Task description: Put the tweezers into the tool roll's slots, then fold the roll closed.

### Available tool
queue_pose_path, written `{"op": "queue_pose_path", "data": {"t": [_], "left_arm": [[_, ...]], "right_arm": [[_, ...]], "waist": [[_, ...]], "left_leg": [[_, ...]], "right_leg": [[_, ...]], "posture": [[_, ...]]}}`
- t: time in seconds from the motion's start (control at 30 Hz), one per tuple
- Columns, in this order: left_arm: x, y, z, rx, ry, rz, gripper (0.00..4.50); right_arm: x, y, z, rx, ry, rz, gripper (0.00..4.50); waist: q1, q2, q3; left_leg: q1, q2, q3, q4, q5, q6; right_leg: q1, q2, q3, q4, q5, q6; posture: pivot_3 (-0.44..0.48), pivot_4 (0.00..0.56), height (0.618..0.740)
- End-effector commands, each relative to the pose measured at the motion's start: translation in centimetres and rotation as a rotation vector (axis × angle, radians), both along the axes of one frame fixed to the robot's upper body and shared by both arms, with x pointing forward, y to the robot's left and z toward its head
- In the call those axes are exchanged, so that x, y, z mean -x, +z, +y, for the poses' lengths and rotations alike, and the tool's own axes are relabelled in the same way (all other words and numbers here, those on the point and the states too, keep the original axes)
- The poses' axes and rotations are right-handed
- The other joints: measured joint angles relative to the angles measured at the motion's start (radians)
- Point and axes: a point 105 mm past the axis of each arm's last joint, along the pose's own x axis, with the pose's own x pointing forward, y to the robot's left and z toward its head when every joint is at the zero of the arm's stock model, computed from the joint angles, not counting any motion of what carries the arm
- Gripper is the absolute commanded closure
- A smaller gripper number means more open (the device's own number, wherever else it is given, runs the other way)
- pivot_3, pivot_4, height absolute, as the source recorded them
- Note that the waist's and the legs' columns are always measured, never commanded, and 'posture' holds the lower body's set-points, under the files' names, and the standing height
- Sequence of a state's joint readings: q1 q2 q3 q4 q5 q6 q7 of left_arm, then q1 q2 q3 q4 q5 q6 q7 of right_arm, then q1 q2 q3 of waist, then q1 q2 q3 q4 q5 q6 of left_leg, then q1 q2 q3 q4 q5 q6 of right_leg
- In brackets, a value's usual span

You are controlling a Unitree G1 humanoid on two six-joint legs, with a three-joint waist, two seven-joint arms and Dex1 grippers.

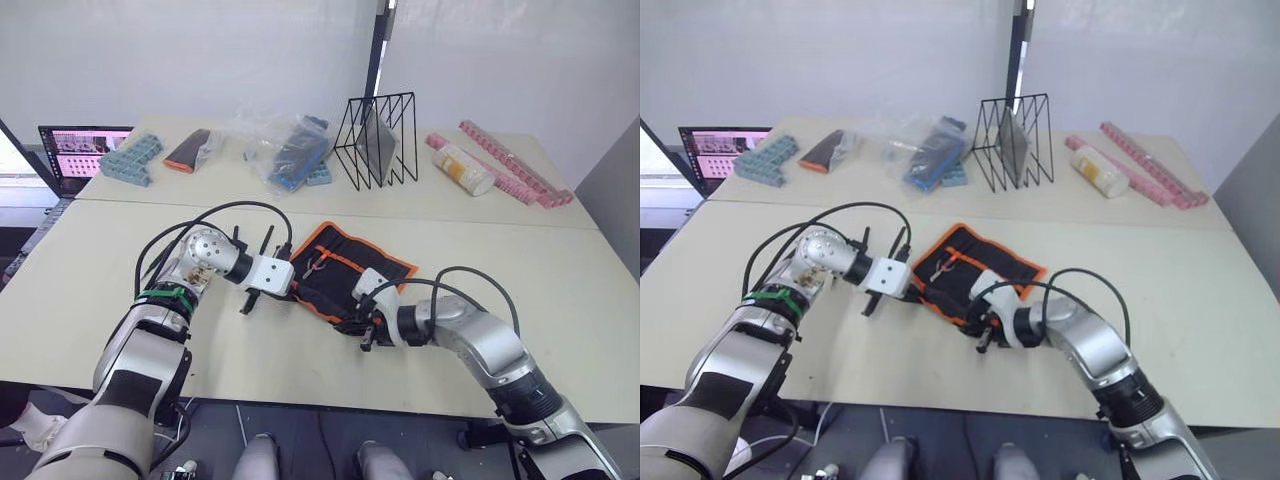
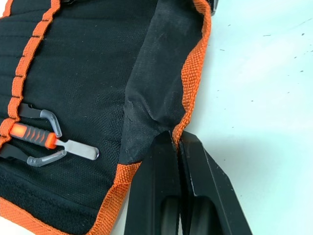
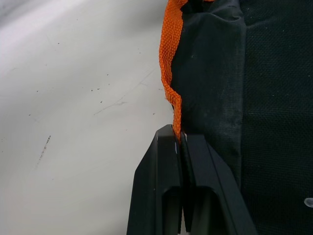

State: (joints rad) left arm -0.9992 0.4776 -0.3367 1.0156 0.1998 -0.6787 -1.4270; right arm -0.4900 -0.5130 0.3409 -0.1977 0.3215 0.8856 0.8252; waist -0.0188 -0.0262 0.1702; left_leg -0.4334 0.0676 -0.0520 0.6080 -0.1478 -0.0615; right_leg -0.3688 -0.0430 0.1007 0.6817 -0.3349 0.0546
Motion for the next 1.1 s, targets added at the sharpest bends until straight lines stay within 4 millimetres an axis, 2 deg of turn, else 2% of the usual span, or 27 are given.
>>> {"op": "queue_pose_path", "data": {"t": [0.03,0.17,0.3,0.37,0.4,0.47,0.5,0.57,0.73,0.9,0.93,1.03,1.07,1.1], "left_arm": [[1.2,-2.3,0.8,-0.106,-0.036,0.069,4.50],[0.8,-1.9,0.9,-0.114,-0.032,0.044,4.50],[0.6,-1.6,0.8,-0.114,-0.035,0.023,4.50],[0.6,-1.6,0.7,-0.113,-0.037,0.019,4.50],[0.6,-1.5,0.7,-0.114,-0.038,0.019,4.50],[0.6,-1.5,0.7,-0.120,-0.043,0.014,4.50],[0.6,-1.5,0.7,-0.122,-0.044,0.012,4.50],[0.5,-1.3,0.7,-0.120,-0.043,0.007,4.50],[0.5,-1.1,0.7,-0.111,-0.040,0.002,4.50],[0.4,-1.1,0.9,-0.102,-0.024,0.007,4.50],[0.3,-1.0,0.9,-0.100,-0.017,0.009,4.50],[0.2,-0.6,1.5,-0.078,0.022,0.035,4.50],[0.2,-0.4,1.8,-0.068,0.038,0.056,3.90],[0.2,-0.1,2.0,-0.062,0.052,0.079,3.62]], "right_arm": [[1.0,-0.3,-0.8,-0.009,0.027,0.062,3.62],[1.7,3.7,-0.8,-0.145,0.101,0.016,2.32],[1.3,6.6,-0.9,-0.287,0.088,0.017,0.93],[0.6,7.3,-1.0,-0.328,0.052,0.010,0.22],[0.2,7.3,-1.0,-0.339,0.034,0.007,0.01],[-0.8,6.9,-0.6,-0.363,-0.019,0.016,0.01],[-1.4,6.3,-0.5,-0.354,-0.052,0.016,0.18],[-2.0,5.0,-0.3,-0.307,-0.088,-0.001,0.84],[-2.3,2.8,0.3,-0.263,-0.127,0.017,2.58],[-2.3,0.2,0.1,-0.158,-0.167,0.044,4.25],[-2.3,-0.6,-0.2,-0.116,-0.170,0.045,4.43],[-2.0,-3.1,-1.4,0.036,-0.155,0.030,4.43],[-2.0,-3.3,-1.5,0.043,-0.156,0.033,4.50],[-2.0,-3.4,-1.6,0.041,-0.157,0.034,4.50]], "waist": [[0.002,0.000,0.000],[0.001,0.000,0.000],[-0.002,0.000,0.000],[-0.002,0.000,0.000],[-0.001,0.000,0.000],[0.000,0.000,0.000],[0.000,0.000,0.000],[0.000,0.000,0.000],[0.000,0.000,0.000],[0.000,0.000,0.000],[0.000,0.000,0.000],[-0.001,0.001,-0.001],[-0.001,0.001,-0.001],[-0.002,0.001,-0.001]], "left_leg": [[0.000,0.000,0.000,0.000,0.000,0.000],[0.000,0.000,-0.001,0.000,0.000,0.000],[0.000,0.000,-0.001,0.000,0.000,0.000],[0.000,0.000,-0.001,0.000,0.000,0.000],[0.001,0.000,-0.001,0.000,0.000,0.000],[0.001,0.000,-0.001,0.000,0.000,0.000],[0.001,0.000,-0.001,0.000,0.000,0.000],[0.001,0.000,-0.001,0.000,0.000,0.000],[0.000,0.000,-0.001,0.000,0.000,0.000],[0.000,0.000,-0.001,0.000,0.000,0.000],[0.000,0.000,-0.001,0.000,0.000,0.000],[0.001,0.000,-0.001,0.000,0.000,0.000],[0.001,0.000,-0.001,0.000,0.000,0.000],[0.001,0.000,-0.001,0.000,0.000,0.000]], "right_leg": [[0.000,0.000,0.000,0.000,0.000,0.000],[0.001,0.000,-0.001,-0.001,0.000,0.000],[0.001,0.000,-0.001,-0.001,0.000,0.000],[0.001,0.000,-0.001,0.000,0.000,0.000],[0.001,0.000,-0.002,0.000,0.000,0.000],[0.002,0.000,-0.002,0.000,0.000,0.000],[0.002,0.000,-0.002,0.000,0.000,0.000],[0.001,0.000,-0.002,0.000,0.000,0.000],[0.001,0.000,-0.002,0.000,0.000,0.000],[0.001,0.000,-0.002,0.000,0.000,0.000],[0.001,0.000,-0.002,0.000,0.000,0.000],[0.001,0.000,-0.002,0.000,0.000,0.000],[0.001,0.000,-0.002,0.000,0.000,0.000],[0.002,0.000,-0.002,0.000,0.000,0.000]], "posture": [[0.000,0.150,0.735],[0.000,0.150,0.735],[0.000,0.150,0.735],[0.000,0.150,0.735],[0.000,0.150,0.735],[0.000,0.150,0.735],[0.000,0.150,0.735],[0.000,0.150,0.735],[0.000,0.150,0.735],[0.000,0.150,0.735],[0.000,0.150,0.735],[0.000,0.150,0.735],[0.000,0.150,0.735],[0.000,0.150,0.735]]}}
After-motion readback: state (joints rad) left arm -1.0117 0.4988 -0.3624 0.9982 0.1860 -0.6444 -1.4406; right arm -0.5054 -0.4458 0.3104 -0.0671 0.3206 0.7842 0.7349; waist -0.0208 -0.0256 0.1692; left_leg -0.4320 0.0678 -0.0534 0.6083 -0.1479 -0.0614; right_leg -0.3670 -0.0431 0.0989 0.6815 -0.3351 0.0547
